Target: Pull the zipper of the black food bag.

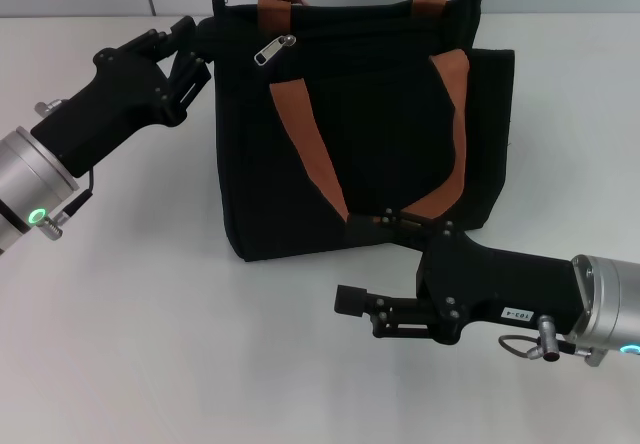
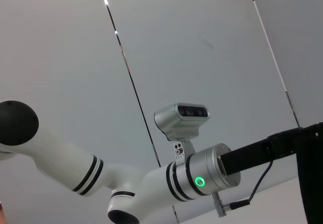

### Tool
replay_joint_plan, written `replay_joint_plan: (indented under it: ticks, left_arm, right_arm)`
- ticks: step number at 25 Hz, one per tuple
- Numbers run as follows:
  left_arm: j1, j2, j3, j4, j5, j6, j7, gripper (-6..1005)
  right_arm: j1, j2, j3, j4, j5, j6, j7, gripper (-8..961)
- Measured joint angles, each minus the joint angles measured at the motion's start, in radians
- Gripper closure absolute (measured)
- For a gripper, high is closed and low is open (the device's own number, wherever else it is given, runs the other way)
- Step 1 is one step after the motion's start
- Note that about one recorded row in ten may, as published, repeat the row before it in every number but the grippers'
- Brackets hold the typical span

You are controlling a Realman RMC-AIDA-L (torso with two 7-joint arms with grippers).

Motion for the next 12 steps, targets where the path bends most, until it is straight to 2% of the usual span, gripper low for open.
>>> replay_joint_plan:
  ticks: [6, 9, 10, 11, 12]
  left_arm:
    - [0.000, 0.002, 0.003, 0.000, 0.008, -0.008, -0.093, 726]
    - [-0.006, 0.005, 0.010, 0.016, 0.021, -0.013, -0.209, 866]
    - [-0.009, 0.007, 0.021, 0.043, 0.042, -0.015, -0.312, 912]
    - [-0.009, 0.007, 0.021, 0.043, 0.042, -0.015, -0.312, 928]
    - [-0.009, 0.008, 0.033, 0.072, 0.057, -0.014, -0.385, 944]
  right_arm:
    - [-0.002, 0.000, 0.000, 0.000, 0.000, -0.002, 0.000, 129]
    - [-0.001, 0.000, 0.000, 0.000, 0.000, -0.005, 0.000, 129]
    - [-0.002, 0.000, 0.000, 0.001, 0.000, -0.007, 0.000, 129]
    - [-0.002, 0.000, 0.000, 0.001, 0.000, -0.007, 0.000, 129]
    - [-0.003, 0.000, 0.000, 0.001, 0.000, -0.010, -0.002, 129]
